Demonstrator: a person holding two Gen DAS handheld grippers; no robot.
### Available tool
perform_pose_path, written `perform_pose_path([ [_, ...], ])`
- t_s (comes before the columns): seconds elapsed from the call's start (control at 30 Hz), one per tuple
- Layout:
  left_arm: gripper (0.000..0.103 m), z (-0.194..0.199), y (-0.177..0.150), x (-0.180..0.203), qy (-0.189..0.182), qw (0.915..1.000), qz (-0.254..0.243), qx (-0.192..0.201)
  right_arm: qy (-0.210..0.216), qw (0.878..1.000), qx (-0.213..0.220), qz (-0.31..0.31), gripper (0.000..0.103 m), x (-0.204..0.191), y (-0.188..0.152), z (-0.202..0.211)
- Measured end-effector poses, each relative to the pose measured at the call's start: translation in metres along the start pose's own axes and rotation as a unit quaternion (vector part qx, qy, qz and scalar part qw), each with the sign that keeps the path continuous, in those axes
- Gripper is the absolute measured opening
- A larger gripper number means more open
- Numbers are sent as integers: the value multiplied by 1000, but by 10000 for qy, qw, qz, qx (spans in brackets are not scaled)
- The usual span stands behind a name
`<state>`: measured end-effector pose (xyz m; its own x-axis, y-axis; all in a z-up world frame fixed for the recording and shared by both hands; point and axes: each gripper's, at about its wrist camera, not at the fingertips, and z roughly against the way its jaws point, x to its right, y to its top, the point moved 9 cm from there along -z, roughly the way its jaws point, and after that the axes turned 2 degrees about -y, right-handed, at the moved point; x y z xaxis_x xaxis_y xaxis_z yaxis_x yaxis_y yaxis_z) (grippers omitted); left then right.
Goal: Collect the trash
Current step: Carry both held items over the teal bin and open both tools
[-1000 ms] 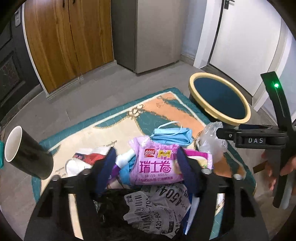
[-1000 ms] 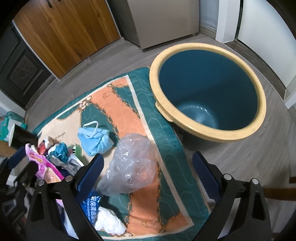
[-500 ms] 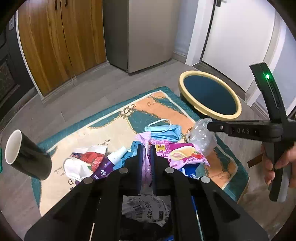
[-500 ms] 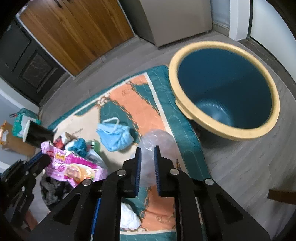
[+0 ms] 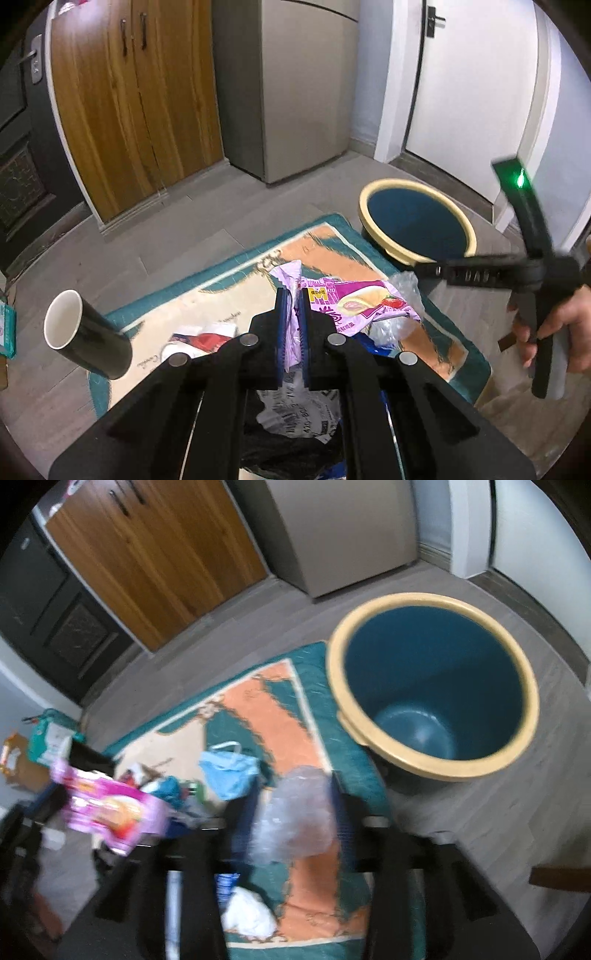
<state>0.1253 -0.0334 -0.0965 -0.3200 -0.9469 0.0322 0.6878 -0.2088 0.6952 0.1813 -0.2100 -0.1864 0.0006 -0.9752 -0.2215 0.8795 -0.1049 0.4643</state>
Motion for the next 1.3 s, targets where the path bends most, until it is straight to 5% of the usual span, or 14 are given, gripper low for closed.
perform_pose_path([
  [0.23,6,5,7,-9,42,9998,148,97,258,9979,-598,-65,57,-3,-21,-37],
  [0.33,6,7,12,-6,11,9998,162,147,279,9971,-708,-16,25,-7,-26,-40],
  [0.43,6,8,18,0,-39,9997,156,201,465,9975,-521,-139,17,-11,-17,-25],
  [0.7,6,5,49,27,-142,9991,64,390,410,9984,278,-262,16,14,38,43],
  [0.97,6,-35,78,85,-463,9984,-167,281,0,9952,846,-488,16,95,102,80],
  [1.3,6,-136,104,153,-662,9970,-380,-150,-627,9894,871,-982,16,177,120,44],
])
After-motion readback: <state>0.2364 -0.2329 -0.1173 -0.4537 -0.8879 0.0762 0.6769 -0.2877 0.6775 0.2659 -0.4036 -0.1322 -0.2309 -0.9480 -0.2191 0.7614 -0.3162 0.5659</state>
